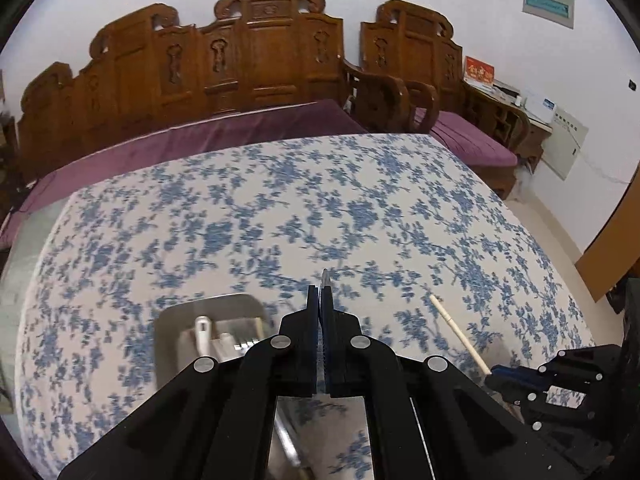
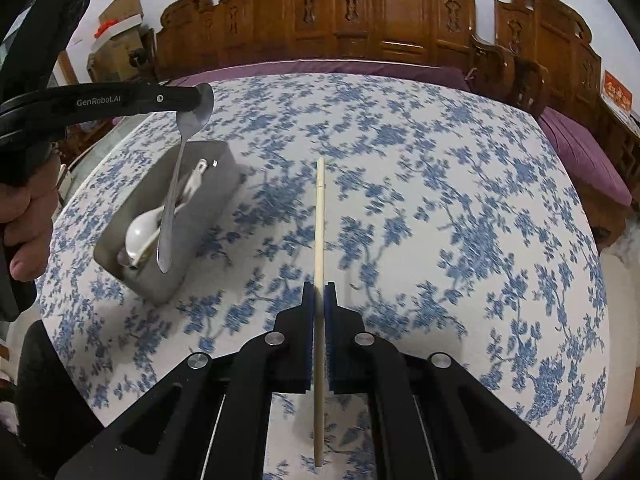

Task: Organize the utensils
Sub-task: 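Carry the metal spoon into the tray and open the left gripper while the right holds the chopstick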

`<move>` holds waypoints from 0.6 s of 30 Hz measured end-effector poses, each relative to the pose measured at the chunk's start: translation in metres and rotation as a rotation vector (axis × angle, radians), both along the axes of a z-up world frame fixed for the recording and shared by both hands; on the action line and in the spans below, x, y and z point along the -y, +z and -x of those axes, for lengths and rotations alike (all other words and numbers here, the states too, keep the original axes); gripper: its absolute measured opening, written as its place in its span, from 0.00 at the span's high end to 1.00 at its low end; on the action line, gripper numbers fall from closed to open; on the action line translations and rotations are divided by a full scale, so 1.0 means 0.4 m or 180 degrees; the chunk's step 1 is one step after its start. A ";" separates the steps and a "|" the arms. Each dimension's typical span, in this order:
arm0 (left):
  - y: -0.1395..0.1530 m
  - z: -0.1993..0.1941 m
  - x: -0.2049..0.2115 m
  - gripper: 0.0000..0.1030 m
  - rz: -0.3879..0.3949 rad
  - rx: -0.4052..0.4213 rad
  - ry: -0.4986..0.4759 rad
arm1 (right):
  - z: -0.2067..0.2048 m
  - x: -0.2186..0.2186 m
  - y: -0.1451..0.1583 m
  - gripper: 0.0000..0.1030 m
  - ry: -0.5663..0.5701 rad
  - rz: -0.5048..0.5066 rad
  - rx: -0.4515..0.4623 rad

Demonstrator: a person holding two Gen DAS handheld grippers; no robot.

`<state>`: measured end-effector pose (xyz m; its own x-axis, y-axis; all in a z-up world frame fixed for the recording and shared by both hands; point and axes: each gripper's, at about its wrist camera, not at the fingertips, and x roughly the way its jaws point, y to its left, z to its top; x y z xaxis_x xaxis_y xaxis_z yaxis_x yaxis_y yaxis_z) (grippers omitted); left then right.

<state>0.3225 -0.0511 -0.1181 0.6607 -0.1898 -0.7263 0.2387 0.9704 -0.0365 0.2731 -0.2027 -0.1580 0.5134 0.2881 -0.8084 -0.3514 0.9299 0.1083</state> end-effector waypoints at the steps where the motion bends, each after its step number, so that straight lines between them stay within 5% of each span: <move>1: 0.002 0.002 -0.009 0.99 -0.0009 0.0006 0.0009 | 0.000 -0.008 0.003 0.94 0.0010 -0.0003 0.0006; 18: -0.028 0.002 -0.183 0.99 -0.0232 -0.0064 0.0173 | -0.020 -0.160 0.029 0.94 0.0246 -0.0066 0.0049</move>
<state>0.3217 0.0222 -0.1292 0.6537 -0.1003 -0.7500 0.1854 0.9822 0.0303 0.2810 -0.1389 -0.1463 0.5012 0.3441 -0.7940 -0.4239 0.8975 0.1214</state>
